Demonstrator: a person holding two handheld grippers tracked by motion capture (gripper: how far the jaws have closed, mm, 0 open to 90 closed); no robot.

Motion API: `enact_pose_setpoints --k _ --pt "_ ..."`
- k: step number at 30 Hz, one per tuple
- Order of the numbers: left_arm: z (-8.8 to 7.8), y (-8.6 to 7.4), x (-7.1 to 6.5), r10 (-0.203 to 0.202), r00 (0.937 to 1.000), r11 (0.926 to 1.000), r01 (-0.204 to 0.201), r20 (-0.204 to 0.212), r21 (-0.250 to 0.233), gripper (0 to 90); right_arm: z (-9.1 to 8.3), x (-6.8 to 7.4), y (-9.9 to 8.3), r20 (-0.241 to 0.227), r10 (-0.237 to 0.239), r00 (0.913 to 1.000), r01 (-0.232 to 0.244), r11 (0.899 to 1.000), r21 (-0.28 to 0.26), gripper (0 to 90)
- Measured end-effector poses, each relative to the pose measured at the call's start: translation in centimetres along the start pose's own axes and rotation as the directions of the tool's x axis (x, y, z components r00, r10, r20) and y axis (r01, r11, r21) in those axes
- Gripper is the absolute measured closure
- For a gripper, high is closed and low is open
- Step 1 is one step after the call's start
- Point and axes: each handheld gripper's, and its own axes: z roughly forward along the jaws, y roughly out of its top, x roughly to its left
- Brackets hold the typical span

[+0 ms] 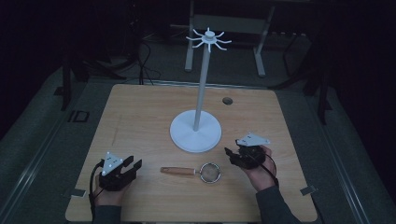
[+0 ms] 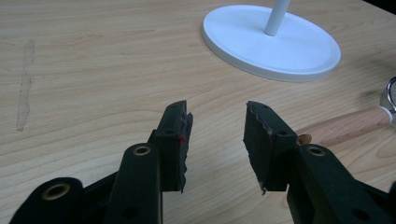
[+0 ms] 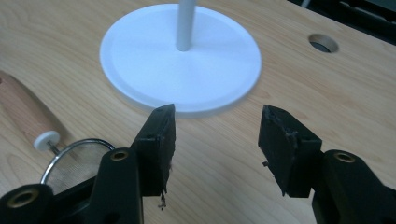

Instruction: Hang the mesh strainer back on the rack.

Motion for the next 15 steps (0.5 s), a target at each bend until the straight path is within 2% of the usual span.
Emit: enact_pose_setpoints --k 1,2,4,7,9,10,12,15 --pt "0.0 0.0 0.0 0.0 1.0 1.0 0.0 0.0 0.0 59.6 0.0 0.0 0.0 0.0 0.0 1.0 0.0 1.0 0.0 45.5" --pt "0.1 0.0 0.0 -0.002 1.0 1.0 0.002 0.0 0.001 59.6 0.4 0.4 0.5 -0.006 -0.029 0.9996 0.029 0.999 0.017 45.4" --pt "0.1 0.0 0.1 -0.003 1.0 1.0 0.003 -0.001 0.005 59.5 0.6 0.6 0.7 -0.009 -0.035 0.9994 0.035 0.999 0.023 45.3" --pt "0.3 -0.1 0.2 -0.007 1.0 1.0 0.007 0.006 0.006 59.2 1.3 1.4 1.7 -0.026 -0.081 0.9963 0.083 0.996 0.046 44.8" --pt "0.3 -0.1 0.3 -0.006 1.0 1.0 0.006 0.006 0.006 59.1 1.4 1.5 1.8 -0.029 -0.092 0.9954 0.093 0.995 0.047 44.8" --pt "0.4 0.0 0.4 -0.007 0.9999 1.0 0.007 0.008 0.004 59.1 1.8 2.0 2.2 -0.038 -0.112 0.9929 0.115 0.992 0.061 44.5" --pt "0.4 0.0 0.4 -0.007 0.9999 1.0 0.007 0.008 0.004 59.1 1.9 2.1 2.3 -0.04 -0.121 0.9919 0.123 0.99 0.065 44.5" --pt "0.5 0.0 0.5 -0.004 1.0 1.0 0.004 -0.005 0.004 58.8 2.6 2.8 2.9 -0.056 -0.158 0.9858 0.163 0.983 0.088 43.8"
